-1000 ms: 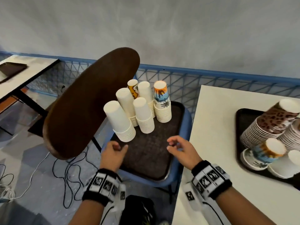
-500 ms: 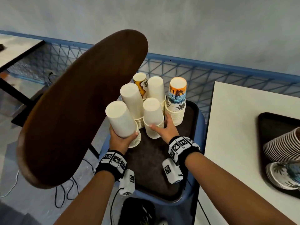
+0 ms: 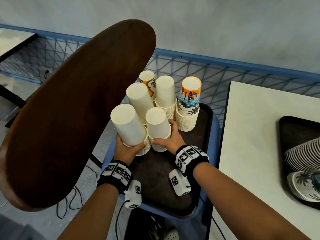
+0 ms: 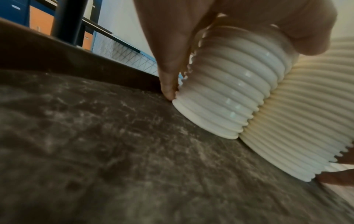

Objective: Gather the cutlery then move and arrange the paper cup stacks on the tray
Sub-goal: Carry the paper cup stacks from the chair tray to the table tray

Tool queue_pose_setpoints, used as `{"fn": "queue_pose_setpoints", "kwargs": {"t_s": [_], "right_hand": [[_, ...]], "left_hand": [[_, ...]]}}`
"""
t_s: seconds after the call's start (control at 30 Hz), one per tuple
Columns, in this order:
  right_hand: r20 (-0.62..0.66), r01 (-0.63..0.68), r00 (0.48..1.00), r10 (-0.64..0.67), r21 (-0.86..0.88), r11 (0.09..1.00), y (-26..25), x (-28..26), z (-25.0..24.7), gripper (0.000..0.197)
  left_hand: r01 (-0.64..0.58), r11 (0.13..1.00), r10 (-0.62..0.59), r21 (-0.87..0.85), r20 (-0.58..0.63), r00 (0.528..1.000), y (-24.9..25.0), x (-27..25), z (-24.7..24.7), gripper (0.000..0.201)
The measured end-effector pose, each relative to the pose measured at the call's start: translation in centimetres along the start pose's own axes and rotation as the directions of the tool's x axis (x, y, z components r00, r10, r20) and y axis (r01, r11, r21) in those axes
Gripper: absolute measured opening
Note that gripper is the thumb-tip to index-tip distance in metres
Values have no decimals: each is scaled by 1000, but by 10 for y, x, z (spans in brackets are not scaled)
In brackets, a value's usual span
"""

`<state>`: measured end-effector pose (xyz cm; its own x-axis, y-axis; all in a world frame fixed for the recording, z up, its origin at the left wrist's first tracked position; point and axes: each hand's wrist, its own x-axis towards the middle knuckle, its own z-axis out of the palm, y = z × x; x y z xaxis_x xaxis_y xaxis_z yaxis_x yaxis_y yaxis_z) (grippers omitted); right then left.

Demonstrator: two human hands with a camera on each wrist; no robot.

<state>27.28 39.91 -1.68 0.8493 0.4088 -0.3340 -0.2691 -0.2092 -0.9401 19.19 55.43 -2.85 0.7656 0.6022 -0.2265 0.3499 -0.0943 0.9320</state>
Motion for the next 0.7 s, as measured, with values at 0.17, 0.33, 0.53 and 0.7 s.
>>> {"fn": "queue_pose_setpoints", "kwargs": {"t_s": [0.17, 0.33, 0.53, 0.7], "right_hand": [[11, -13, 1000, 14, -38, 999, 1, 1, 5, 100], [-21, -15, 1000, 15, -11, 1000, 4, -4, 7, 99], [-49, 18, 999, -17, 16, 1000, 5, -20, 9, 91], [-141, 94, 987, -72, 154, 984, -7, -54, -8, 89]], "left_hand": [[-16, 1000, 16, -3, 16, 1000, -1, -2, -4, 92], [-71, 997, 70, -18, -34, 997, -1, -7, -5, 91], [-85, 994, 82, -74, -50, 995, 1, -20, -6, 87], [-128, 986, 135, -110, 63, 989, 15, -47, -3, 97]]}}
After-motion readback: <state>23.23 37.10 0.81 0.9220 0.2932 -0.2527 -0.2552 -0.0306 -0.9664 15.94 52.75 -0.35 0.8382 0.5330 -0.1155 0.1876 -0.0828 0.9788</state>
